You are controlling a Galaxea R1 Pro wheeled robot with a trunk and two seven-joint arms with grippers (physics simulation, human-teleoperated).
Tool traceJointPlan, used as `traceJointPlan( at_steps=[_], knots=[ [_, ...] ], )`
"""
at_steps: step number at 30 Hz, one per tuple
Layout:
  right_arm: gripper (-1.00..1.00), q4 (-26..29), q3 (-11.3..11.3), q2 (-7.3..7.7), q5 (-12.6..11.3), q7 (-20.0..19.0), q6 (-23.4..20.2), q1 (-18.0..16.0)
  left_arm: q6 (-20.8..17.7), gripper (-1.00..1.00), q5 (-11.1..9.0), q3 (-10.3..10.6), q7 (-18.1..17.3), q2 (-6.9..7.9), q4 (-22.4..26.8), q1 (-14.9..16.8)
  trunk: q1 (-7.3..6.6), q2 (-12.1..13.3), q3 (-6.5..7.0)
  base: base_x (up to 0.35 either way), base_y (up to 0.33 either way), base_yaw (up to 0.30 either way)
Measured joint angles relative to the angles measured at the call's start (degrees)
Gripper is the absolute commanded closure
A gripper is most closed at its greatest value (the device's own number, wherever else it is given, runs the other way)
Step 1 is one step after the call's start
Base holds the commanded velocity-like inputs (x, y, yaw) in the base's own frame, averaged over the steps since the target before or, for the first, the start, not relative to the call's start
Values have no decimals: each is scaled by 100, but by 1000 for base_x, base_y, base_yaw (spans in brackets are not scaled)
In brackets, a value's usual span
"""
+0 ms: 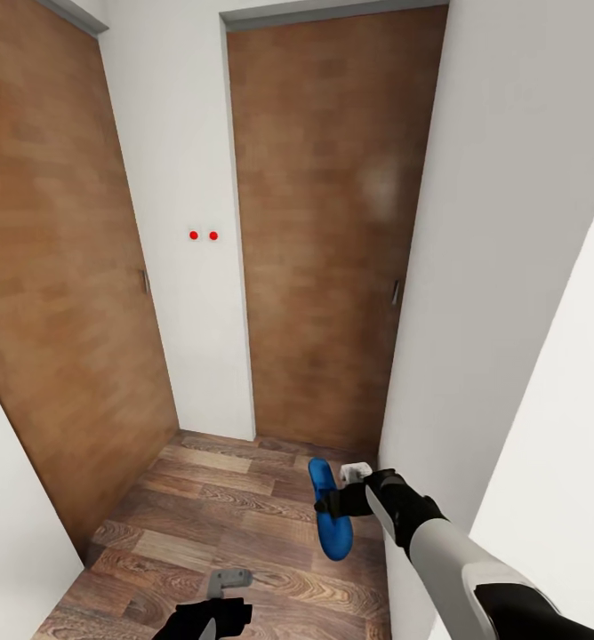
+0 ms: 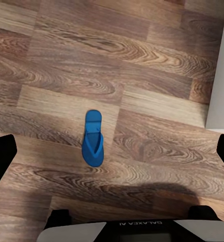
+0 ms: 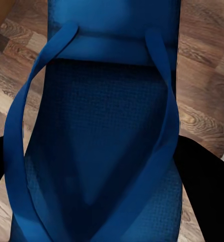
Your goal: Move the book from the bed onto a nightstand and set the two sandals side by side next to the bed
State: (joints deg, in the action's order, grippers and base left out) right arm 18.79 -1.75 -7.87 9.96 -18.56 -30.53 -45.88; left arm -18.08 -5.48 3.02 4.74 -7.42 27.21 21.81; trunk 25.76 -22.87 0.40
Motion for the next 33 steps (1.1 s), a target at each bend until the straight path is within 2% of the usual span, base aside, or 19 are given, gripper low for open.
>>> traceJointPlan(
  at_steps=[10, 14, 33],
  knots=[
    [100, -180, 70, -171, -13, -506, -56, 9, 0, -100, 0, 0, 0, 0, 6, 0, 0, 0, 0, 2, 2, 0],
    [100, -254, 99, -212, 4, -530, -54, 9, 0, -100, 0, 0, 0, 0, 4, 1, 0, 0, 0, 0, 0, 0],
    [100, -299, 112, -212, -3, -528, -38, 9, 0, -100, 0, 0, 0, 0, 2, 1, 0, 0, 0, 0, 0, 0]
  ],
)
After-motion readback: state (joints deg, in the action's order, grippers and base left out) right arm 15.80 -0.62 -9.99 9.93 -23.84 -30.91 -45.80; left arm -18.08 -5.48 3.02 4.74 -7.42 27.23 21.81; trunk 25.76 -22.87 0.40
